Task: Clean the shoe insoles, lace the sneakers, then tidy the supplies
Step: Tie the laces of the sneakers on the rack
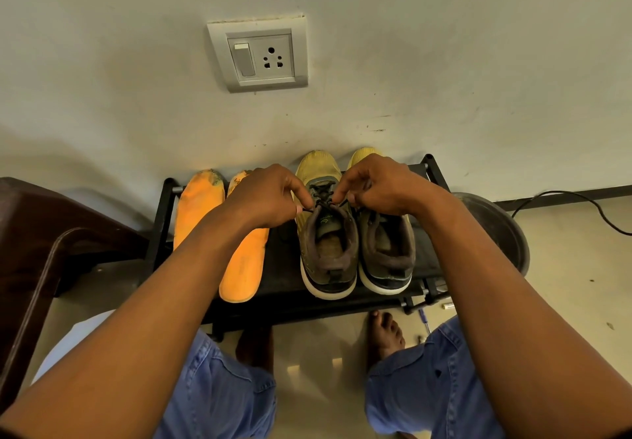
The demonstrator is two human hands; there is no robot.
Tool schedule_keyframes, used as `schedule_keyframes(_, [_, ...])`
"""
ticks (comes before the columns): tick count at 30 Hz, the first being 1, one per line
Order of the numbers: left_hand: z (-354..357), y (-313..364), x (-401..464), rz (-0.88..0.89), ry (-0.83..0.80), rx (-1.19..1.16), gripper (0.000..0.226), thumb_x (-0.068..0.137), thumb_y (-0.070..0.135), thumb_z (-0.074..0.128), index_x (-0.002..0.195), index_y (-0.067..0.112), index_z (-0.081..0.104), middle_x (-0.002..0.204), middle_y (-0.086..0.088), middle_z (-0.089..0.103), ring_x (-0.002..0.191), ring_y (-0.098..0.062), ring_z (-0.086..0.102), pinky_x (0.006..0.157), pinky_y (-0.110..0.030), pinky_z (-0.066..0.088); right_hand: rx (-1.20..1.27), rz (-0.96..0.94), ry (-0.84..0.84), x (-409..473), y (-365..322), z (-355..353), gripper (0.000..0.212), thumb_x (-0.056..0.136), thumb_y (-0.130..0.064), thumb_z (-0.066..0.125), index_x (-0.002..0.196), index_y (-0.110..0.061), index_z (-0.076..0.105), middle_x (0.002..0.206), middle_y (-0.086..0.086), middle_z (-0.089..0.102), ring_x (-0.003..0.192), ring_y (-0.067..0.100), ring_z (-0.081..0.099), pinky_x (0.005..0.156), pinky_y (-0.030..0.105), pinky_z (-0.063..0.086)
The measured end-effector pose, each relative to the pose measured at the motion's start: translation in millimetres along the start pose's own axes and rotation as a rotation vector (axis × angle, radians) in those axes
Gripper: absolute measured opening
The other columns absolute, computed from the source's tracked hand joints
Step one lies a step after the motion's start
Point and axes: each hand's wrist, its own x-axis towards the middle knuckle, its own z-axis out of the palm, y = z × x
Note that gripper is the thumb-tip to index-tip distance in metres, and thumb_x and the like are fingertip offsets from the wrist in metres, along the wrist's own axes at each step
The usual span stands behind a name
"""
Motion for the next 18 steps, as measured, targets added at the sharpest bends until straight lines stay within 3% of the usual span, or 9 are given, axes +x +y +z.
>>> schedule_keyframes(2, [-0.5,-0.4,-1.9,-0.002,0.0,0.016,0.025,0.082,0.009,0.079,0.095,0.03,0.082,0.09,0.004,0.077,0.088,-0.015,0.071,0.085,-0.035,0.059,-0.021,-0.005,0.002,-0.9,0.6,-2.7,0.026,0.083,-0.017,0.073,0.091,-0.041,0.078,0.09,-0.021,0.071,0.095,0.005,0.061,0.101,0.049,0.044])
schedule_keyframes(4, [0.2,-1.4,-2.8,-0.008,0.018,0.033,0.023,0.081,0.012,0.081,0.093,0.032,0.081,0.096,0.007,0.078,0.091,-0.012,0.07,0.086,-0.031,0.057,-0.033,-0.002,0.021,-0.5,0.7,-4.5,0.022,0.082,-0.019,0.076,0.09,-0.039,0.079,0.085,-0.026,0.068,0.094,0.002,0.059,0.102,0.046,0.042])
schedule_keyframes(7, [3.5,-0.1,-2.0,0.007,0.109,0.096,0.019,0.08,0.019,0.082,0.088,0.037,0.081,0.089,0.007,0.077,0.086,-0.014,0.069,0.077,-0.033,0.057,-0.151,-0.019,0.142,2.2,-1.2,-1.6,0.019,0.079,-0.023,0.077,0.085,-0.041,0.078,0.09,-0.02,0.066,0.1,0.009,0.056,0.09,0.041,0.037])
schedule_keyframes(10, [6.4,3.8,-2.4,-0.004,0.188,0.142,0.016,0.08,0.026,0.079,0.085,0.04,0.08,0.078,0.008,0.073,0.078,-0.017,0.068,0.069,-0.032,0.055,-0.281,-0.061,0.274,4.4,-3.9,3.2,0.012,0.078,-0.032,0.076,0.086,-0.041,0.078,0.075,-0.018,0.054,0.091,0.013,0.054,0.079,0.036,0.032])
schedule_keyframes(14, [7.6,7.1,-1.3,-0.057,0.178,0.074,0.015,0.079,0.023,0.077,0.083,0.037,0.08,0.069,0.015,0.07,0.076,-0.017,0.071,0.075,-0.038,0.061,-0.227,-0.035,0.342,5.9,-7.1,8.7,0.008,0.08,-0.036,0.076,0.087,-0.035,0.078,0.076,-0.014,0.062,0.081,0.014,0.062,0.06,0.024,0.039])
schedule_keyframes(18, [6.2,10.3,0.4,-0.167,0.131,-0.272,0.02,0.085,0.01,0.075,0.089,0.028,0.081,0.086,0.004,0.078,0.085,-0.018,0.073,0.082,-0.037,0.062,0.002,-0.014,0.291,10.0,-8.1,12.5,0.018,0.079,-0.016,0.07,0.086,-0.03,0.08,0.077,-0.013,0.069,0.078,0.01,0.067,0.071,0.033,0.058])
